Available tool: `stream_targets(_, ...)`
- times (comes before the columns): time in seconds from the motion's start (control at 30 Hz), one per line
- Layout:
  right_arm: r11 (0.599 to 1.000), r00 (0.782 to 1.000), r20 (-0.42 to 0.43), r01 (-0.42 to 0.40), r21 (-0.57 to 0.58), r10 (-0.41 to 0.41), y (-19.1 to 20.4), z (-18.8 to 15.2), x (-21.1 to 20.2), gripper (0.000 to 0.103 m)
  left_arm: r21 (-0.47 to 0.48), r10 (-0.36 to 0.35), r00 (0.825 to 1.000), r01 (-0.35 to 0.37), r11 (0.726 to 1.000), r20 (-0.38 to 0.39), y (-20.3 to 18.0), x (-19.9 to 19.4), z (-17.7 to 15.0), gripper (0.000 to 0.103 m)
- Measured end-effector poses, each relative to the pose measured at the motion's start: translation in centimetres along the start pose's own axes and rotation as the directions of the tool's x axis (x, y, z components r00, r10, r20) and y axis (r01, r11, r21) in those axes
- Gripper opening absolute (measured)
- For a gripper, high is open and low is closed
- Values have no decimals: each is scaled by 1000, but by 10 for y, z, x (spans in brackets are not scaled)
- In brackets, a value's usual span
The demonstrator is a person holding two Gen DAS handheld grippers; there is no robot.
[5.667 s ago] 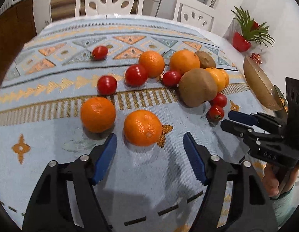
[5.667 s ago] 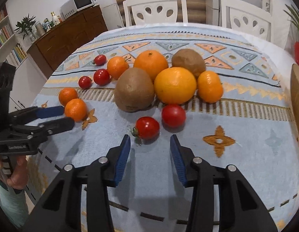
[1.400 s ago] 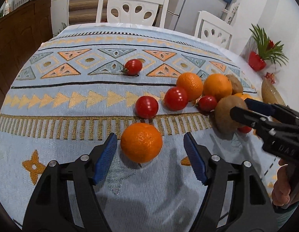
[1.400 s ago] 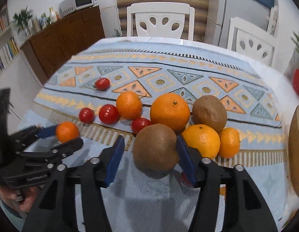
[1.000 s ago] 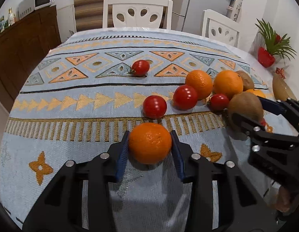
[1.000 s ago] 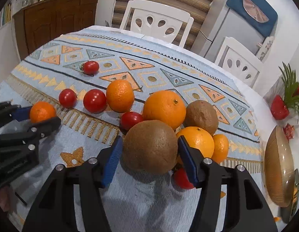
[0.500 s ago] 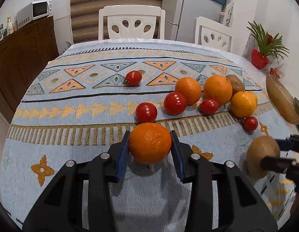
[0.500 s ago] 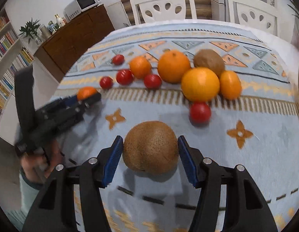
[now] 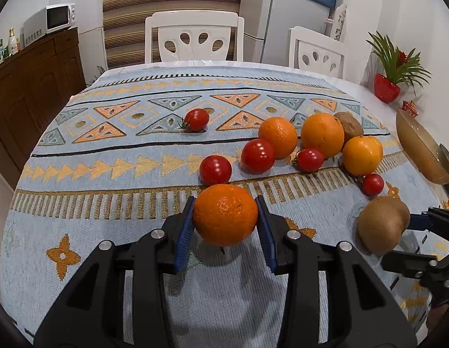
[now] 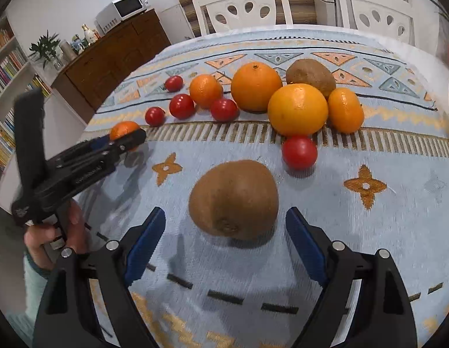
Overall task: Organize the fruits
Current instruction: 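Grasp a mandarin with the left tool while the right tool grasps a brown kiwi, then carry mandarin and kiwi to the amber glass bowl and open both tools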
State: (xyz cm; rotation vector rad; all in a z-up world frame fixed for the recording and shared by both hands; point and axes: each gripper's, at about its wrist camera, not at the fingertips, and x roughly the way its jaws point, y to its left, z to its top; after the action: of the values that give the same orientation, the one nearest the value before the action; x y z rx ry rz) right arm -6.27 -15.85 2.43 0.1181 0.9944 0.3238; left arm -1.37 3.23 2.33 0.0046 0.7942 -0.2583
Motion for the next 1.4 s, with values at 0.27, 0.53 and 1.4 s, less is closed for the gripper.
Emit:
stream_targets(0.27, 1000, 1000, 3, 12, -1, -12, -5, 2, 3, 60, 57, 40, 999, -40, 998, 2, -18, -11, 4, 40)
stream_targets(0.53, 996, 994, 110, 6, 93, -16, -53, 3, -49, 60, 173, -86, 994, 74, 982, 68, -93, -42, 45, 40)
stream_targets(1.4, 755, 920, 101, 244, 609, -379, -297, -15, -166, 60, 314, -508, 836, 549, 775, -208, -387, 52, 99, 40)
